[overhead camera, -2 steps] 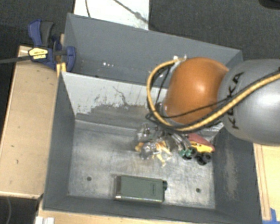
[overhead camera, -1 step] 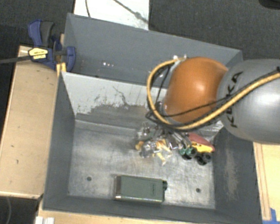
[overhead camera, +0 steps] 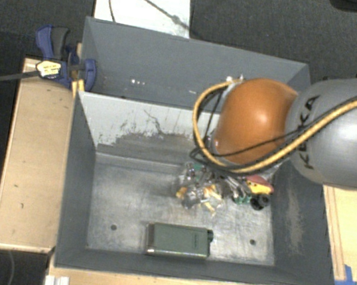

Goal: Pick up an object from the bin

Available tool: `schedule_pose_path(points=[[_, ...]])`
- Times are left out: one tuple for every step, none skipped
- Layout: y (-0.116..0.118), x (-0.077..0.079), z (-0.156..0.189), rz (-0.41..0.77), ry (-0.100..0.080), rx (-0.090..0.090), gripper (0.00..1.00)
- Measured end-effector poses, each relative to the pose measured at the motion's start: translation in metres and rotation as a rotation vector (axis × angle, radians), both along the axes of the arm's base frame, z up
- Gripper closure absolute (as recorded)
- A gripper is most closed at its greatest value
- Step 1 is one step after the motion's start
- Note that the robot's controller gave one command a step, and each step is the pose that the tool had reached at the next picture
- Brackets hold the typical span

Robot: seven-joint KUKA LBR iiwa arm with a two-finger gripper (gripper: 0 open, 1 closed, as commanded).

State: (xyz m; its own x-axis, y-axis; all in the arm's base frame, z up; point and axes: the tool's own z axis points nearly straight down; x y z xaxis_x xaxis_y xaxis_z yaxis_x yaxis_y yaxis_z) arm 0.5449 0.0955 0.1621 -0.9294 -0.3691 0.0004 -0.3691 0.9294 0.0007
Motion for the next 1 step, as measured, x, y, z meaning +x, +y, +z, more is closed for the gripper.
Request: schedule_pose_path(points=[[0.0, 0.0, 0.0, -0.001, 0.0, 0.0, 1.0]])
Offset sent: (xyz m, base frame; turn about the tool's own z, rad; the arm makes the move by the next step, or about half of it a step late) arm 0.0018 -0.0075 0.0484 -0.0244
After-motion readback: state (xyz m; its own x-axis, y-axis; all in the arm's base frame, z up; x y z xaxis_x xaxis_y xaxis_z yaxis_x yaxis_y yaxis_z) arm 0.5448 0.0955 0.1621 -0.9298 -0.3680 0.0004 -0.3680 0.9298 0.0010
